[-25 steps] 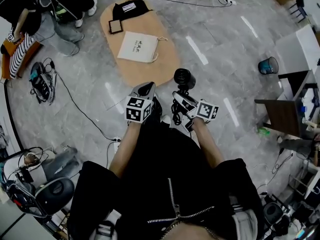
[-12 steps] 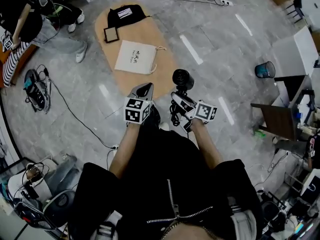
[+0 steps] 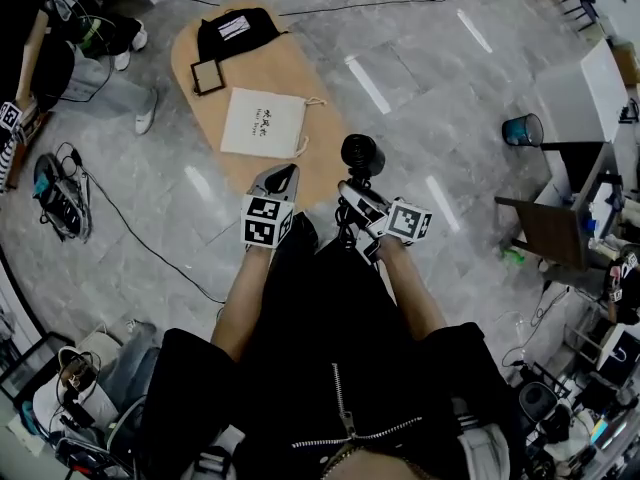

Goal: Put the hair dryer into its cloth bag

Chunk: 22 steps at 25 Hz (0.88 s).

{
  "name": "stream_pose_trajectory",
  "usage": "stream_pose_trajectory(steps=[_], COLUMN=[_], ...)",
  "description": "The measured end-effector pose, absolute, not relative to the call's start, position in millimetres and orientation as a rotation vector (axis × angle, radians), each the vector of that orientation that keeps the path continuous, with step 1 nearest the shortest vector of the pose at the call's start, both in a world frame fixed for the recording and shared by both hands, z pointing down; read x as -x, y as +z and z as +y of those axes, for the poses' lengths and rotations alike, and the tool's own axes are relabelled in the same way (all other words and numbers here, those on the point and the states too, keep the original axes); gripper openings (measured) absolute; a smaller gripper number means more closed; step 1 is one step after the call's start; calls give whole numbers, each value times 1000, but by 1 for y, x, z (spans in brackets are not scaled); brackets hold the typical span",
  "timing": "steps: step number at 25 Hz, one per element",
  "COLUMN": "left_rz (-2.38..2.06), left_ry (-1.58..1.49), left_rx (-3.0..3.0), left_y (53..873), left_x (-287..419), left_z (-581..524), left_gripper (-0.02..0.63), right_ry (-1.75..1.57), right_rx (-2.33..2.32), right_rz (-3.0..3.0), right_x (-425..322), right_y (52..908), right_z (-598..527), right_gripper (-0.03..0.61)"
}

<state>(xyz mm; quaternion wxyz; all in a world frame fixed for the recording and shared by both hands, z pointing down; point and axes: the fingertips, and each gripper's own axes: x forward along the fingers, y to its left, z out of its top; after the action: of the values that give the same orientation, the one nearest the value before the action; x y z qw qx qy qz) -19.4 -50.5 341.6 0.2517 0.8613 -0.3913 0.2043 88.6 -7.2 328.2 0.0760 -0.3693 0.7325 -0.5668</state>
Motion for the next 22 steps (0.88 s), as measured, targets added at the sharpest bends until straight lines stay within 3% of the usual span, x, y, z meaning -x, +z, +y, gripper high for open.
stream_pose_trajectory(steps=[11,22], left_rz=[-1030,-1045], left_ry=[620,767], left_rx=[-2335,-2271], left_y=[379,474], left_x=[15,17], left_z=[-93,-136], left_gripper=[15,15], right_ry=[-1683,-1741], right_rx=[1186,1188], right_rz=[2226,2301], right_x=[-107,-110], right_y=[350,430], right_z=[-53,-96], right_gripper=[235,235])
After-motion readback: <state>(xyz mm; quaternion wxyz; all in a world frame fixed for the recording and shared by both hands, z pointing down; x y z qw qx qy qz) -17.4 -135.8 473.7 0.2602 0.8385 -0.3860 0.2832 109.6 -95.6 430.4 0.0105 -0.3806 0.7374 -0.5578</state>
